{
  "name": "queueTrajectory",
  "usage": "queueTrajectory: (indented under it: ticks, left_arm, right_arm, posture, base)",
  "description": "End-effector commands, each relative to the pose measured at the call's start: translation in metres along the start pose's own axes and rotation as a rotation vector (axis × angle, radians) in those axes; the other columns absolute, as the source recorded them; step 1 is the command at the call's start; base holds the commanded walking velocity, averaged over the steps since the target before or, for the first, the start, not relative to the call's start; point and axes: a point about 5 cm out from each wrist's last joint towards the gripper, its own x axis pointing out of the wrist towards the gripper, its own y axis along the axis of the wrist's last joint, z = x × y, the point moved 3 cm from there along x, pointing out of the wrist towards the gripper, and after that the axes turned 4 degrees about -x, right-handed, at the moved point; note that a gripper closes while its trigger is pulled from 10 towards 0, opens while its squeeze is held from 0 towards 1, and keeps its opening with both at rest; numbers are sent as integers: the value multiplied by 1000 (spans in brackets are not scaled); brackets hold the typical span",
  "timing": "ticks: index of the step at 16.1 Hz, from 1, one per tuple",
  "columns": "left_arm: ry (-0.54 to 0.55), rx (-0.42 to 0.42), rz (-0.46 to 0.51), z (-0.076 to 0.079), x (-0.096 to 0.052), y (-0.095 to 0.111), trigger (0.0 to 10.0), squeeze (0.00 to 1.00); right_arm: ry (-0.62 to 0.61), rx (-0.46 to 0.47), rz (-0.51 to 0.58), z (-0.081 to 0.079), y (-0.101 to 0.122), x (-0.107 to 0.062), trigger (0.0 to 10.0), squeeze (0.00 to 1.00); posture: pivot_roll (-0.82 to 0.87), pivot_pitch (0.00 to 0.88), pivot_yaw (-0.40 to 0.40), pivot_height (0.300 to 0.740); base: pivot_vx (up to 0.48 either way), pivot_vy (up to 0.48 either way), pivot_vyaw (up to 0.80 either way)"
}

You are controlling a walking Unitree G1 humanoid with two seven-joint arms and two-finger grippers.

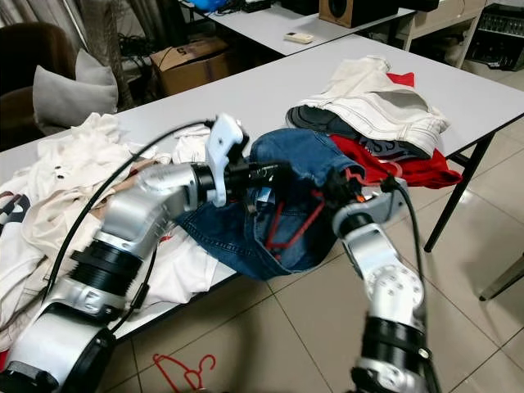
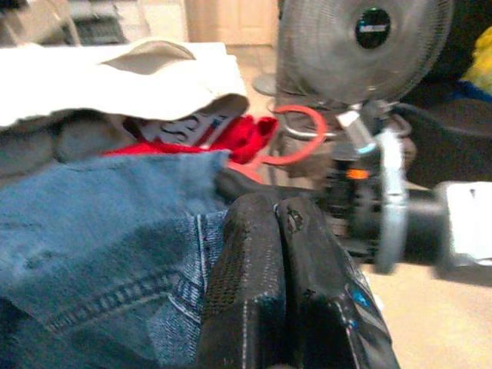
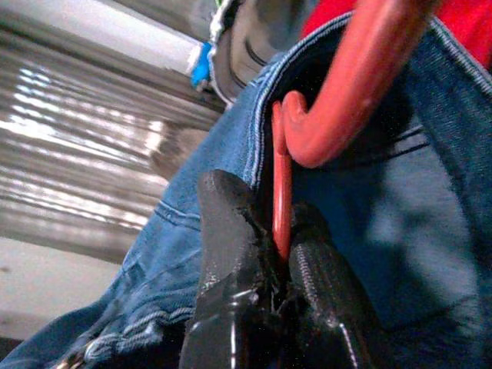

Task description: Hang hanger

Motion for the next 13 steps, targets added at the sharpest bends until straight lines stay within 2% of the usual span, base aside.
queueTrajectory:
  ticks: [1, 3, 5, 6, 7, 8, 10, 11, 12, 13]
  left_arm:
    - [-32, -36, 3, 2, -6, 13, 0, 0]
    - [-66, -109, -3, 10, -8, 21, 0, 0]
    - [-65, -186, 58, 14, -4, 35, 0, 0]
    - [-67, -213, 74, 15, -3, 39, 0, 0]
    - [-83, -301, 162, 19, 1, 59, 0, 0]
    - [-101, -350, 209, 22, 3, 75, 0, 0]
    - [-122, -391, 251, 23, 2, 92, 0, 0]
    - [-135, -427, 288, 23, 1, 105, 0, 0]
    - [-179, -489, 343, 26, -4, 126, 0, 0]
    - [-183, -494, 352, 27, -5, 130, 0, 0]
  right_arm:
    - [50, 50, 57, -12, 5, 5, 10000, 0]
    - [76, 198, 136, -16, 12, 10, 10000, 0]
    - [75, 222, 121, -17, 3, 14, 10000, 0]
    - [74, 215, 111, -18, 0, 15, 10000, 0]
    - [60, 138, 55, -17, -16, 17, 10000, 0]
    - [34, 87, 40, -12, -22, 18, 10000, 0]
    - [-6, 48, 42, -3, -24, 17, 10000, 0]
    - [-34, 26, 45, 4, -23, 16, 10000, 0]
    - [-79, -9, 62, 16, -19, 13, 10000, 0]
    - [-89, -14, 67, 19, -17, 12, 10000, 0]
  posture:
    - [-176, 0, 179, 740]
    - [-164, 0, 191, 740]
    - [-160, 0, 200, 740]
    - [-159, 0, 205, 740]
    - [-158, 0, 211, 740]
    - [-159, 0, 216, 740]
    - [-159, 0, 223, 740]
    - [-158, 0, 228, 740]
    - [-158, 0, 234, 740]
    - [-158, 0, 236, 740]
  base:
    - [0, 0, 0]
    - [0, 0, 0]
    - [0, 0, 0]
    - [0, 0, 0]
    - [0, 0, 0]
    - [0, 0, 0]
    - [0, 0, 0]
    - [0, 0, 0]
    - [0, 0, 0]
    - [0, 0, 0]
